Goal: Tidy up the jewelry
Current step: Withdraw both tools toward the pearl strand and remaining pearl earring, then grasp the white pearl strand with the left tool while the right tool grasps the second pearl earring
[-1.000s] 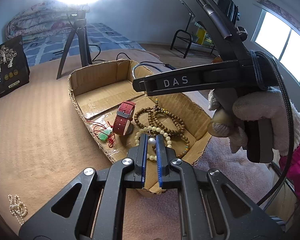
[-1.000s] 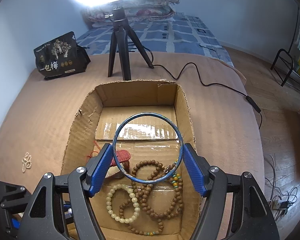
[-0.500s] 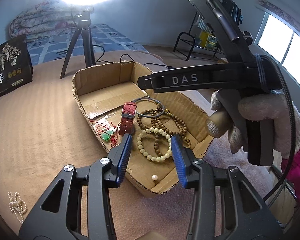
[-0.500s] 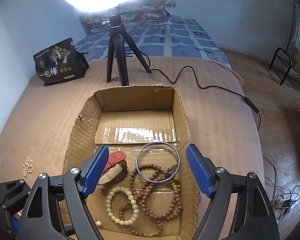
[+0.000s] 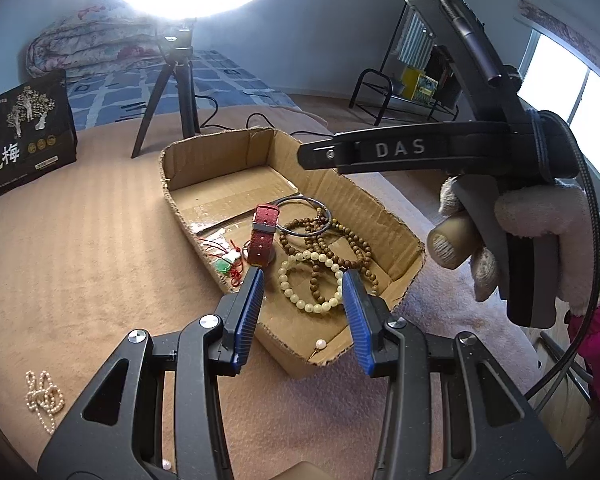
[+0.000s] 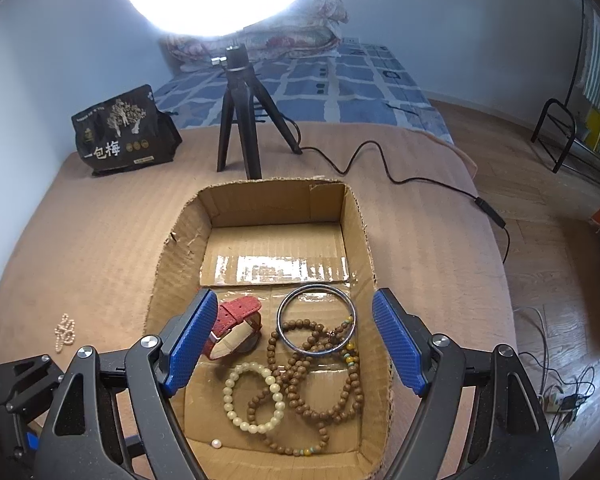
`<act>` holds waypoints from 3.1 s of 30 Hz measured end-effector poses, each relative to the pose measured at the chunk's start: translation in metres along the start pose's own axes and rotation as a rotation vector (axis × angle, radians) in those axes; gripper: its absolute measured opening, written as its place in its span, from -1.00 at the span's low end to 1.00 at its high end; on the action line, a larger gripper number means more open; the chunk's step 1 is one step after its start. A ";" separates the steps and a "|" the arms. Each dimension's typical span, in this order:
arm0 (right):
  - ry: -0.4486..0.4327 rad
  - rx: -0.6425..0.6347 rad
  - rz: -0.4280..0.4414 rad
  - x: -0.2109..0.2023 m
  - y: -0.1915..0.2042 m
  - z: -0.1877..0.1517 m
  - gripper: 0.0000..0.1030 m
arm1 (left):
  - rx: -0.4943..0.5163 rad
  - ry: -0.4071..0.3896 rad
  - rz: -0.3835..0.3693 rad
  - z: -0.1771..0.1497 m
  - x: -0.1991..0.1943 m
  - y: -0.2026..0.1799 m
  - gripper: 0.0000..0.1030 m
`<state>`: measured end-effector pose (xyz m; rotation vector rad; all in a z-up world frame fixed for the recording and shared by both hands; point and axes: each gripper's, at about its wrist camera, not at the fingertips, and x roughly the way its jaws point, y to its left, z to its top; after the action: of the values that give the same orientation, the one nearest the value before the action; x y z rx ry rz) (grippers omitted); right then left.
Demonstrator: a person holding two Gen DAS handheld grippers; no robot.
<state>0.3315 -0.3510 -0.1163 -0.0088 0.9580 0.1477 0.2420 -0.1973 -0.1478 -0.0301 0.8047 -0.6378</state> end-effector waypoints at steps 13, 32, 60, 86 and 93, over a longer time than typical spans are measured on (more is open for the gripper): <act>-0.028 -0.010 0.014 -0.029 0.029 -0.008 0.55 | -0.031 -0.017 0.050 -0.009 -0.042 0.030 -0.20; 0.007 -0.115 0.112 -0.043 0.108 -0.047 0.60 | -0.147 0.011 0.197 -0.050 -0.098 0.133 0.13; 0.237 -0.227 0.203 0.017 0.184 -0.142 0.60 | -0.276 0.142 0.217 -0.093 -0.062 0.207 0.14; 0.249 -0.301 0.216 0.040 0.214 -0.140 -0.30 | -0.098 0.173 0.310 -0.097 -0.040 0.183 -0.01; 0.248 -0.329 0.203 0.036 0.221 -0.143 -0.54 | -0.089 0.157 0.307 -0.099 -0.040 0.183 -0.34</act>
<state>0.2073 -0.1385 -0.2153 -0.2373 1.1720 0.4998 0.2491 -0.0062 -0.2379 0.0630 0.9666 -0.3162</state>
